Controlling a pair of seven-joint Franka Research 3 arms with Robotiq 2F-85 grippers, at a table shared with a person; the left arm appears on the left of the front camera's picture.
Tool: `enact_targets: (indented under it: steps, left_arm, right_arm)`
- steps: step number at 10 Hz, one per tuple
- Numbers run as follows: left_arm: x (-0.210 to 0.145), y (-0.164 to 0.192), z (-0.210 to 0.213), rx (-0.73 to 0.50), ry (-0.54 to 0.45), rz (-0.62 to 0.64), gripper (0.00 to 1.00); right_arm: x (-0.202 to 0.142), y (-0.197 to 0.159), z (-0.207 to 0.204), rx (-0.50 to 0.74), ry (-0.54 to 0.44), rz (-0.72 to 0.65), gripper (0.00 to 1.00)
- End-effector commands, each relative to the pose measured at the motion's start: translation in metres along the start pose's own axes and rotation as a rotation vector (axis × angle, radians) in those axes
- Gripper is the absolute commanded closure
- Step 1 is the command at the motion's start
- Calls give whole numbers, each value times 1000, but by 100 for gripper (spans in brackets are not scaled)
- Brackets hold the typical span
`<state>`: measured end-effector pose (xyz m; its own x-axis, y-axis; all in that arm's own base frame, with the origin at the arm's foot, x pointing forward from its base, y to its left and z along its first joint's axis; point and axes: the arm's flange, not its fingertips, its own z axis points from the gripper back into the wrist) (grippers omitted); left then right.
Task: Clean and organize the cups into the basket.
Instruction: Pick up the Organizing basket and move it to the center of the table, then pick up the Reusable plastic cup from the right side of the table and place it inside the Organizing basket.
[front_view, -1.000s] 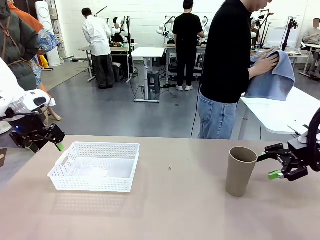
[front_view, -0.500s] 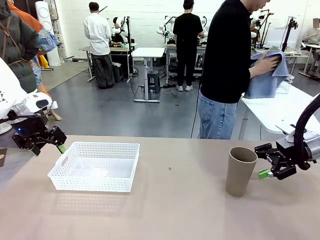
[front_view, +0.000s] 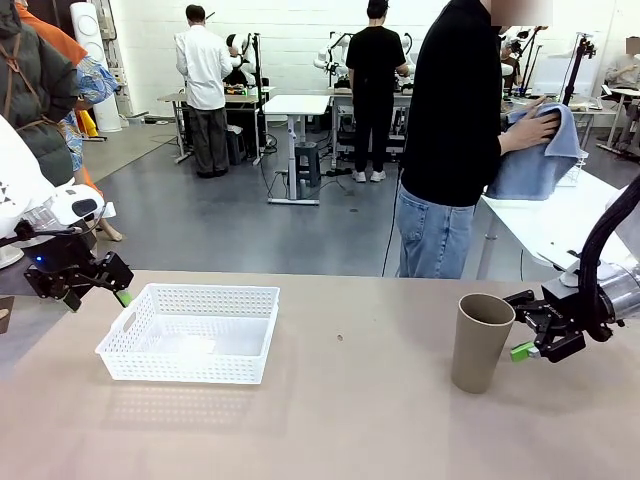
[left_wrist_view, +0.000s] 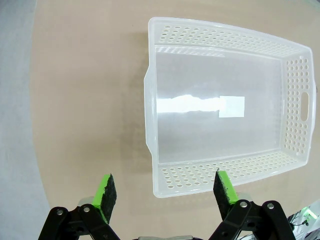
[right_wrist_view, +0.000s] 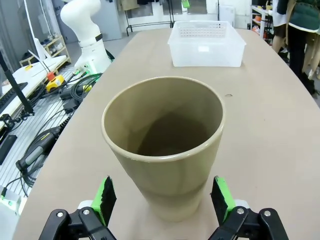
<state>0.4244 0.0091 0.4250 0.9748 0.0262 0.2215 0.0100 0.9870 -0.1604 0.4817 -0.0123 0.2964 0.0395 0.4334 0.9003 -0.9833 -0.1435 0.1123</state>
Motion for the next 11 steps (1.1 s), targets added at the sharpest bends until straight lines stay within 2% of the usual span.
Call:
enact_targets:
  steps: [1,3,6,11]
  left_arm:
    - [0,-1,0,4,0,-2,0]
    - [0,0,0,0,0,0,0]
    - [-1,-3,-28,75,65,17,0]
    - [12,-9,-57,93,105,25,0]
  right_arm:
    - [1,0,-1,8,-7,15,0]
    - [0,0,0,1,-1,2,0]
    - [-2,-9,-19,40,-13,-1,0]
    - [3,-20,-40,102,-36,18,0]
